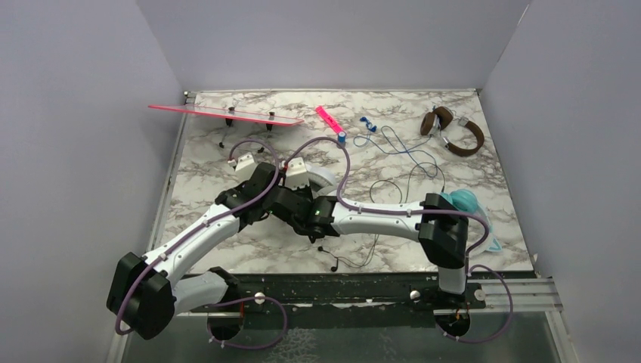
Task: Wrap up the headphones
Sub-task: Wrap the headphones cable around the headphones.
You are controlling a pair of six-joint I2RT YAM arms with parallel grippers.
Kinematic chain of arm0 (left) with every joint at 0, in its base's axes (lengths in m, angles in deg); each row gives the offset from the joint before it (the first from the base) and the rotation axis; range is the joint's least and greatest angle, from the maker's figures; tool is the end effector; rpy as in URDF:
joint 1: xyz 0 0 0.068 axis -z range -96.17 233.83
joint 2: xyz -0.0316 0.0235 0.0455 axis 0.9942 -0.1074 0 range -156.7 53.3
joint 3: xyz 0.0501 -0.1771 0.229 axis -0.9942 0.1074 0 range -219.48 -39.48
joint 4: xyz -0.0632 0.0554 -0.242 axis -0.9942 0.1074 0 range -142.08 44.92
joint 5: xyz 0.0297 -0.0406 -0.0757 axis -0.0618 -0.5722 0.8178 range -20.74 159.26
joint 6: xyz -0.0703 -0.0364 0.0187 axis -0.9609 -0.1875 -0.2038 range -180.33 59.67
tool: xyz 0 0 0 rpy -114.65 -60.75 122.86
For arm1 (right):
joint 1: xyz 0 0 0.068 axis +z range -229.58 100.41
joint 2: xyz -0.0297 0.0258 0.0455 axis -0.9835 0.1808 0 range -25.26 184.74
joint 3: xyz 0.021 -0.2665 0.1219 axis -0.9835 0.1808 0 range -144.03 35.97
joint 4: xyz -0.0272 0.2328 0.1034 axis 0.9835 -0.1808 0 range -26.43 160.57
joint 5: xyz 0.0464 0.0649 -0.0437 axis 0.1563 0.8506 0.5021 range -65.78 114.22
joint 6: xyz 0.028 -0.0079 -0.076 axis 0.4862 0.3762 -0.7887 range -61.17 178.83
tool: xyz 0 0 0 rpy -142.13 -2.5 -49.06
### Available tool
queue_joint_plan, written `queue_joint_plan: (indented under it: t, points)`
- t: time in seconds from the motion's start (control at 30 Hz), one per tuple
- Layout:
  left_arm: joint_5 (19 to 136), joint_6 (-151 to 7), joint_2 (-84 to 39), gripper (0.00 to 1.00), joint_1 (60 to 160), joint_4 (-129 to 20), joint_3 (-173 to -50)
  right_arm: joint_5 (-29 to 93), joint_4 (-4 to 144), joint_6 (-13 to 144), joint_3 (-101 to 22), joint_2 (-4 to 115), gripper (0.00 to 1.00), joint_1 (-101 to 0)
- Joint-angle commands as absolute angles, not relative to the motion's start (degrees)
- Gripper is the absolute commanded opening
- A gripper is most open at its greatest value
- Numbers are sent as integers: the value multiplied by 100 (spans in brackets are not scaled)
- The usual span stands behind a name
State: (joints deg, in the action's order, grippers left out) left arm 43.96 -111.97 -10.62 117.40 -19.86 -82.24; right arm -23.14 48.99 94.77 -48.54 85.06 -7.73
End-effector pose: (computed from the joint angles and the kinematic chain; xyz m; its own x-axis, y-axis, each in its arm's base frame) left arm 0.2012 -0.0973 0.2290 -0.6405 -0.4259 -0.6391 -0.3461 0.9029 -0.2548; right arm 0.1874 0.4051 0.2414 -0.4724 -0.1646 -0.8659 -0.2610 0.9645 -0.0409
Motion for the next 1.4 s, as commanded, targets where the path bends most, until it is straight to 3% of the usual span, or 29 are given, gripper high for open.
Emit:
queue_joint_plan:
  t: [0.0,0.37,0.73,0.97,1.1,1.3,1.37]
  points:
    - [4747,-11522,-959,0,11890,-1668,-8618,-2673,4165,8976,-4834,8943,2,-864]
    - [4829,-12030,-1129,0,11890,-991,-9009,-2428,4882,9179,-4277,8505,0,-1025]
    - [4814,-12439,-1101,0,11890,-788,-9108,-3010,3503,10043,-5105,9166,1,-1095]
    - [4796,-12571,-1110,0,11890,-674,-9170,-2818,4144,9676,-4802,8986,1,-1152]
    - [4747,-12572,-1046,0,11890,-687,-9155,-2853,3507,9904,-5223,9353,10,-1165]
    - [4711,-12511,-1011,0,11890,-728,-9136,-2554,4135,9220,-5116,9218,32,-1165]
    - [4703,-12513,-1009,0,11890,-727,-9112,-2495,4210,9100,-5108,9223,33,-1165]
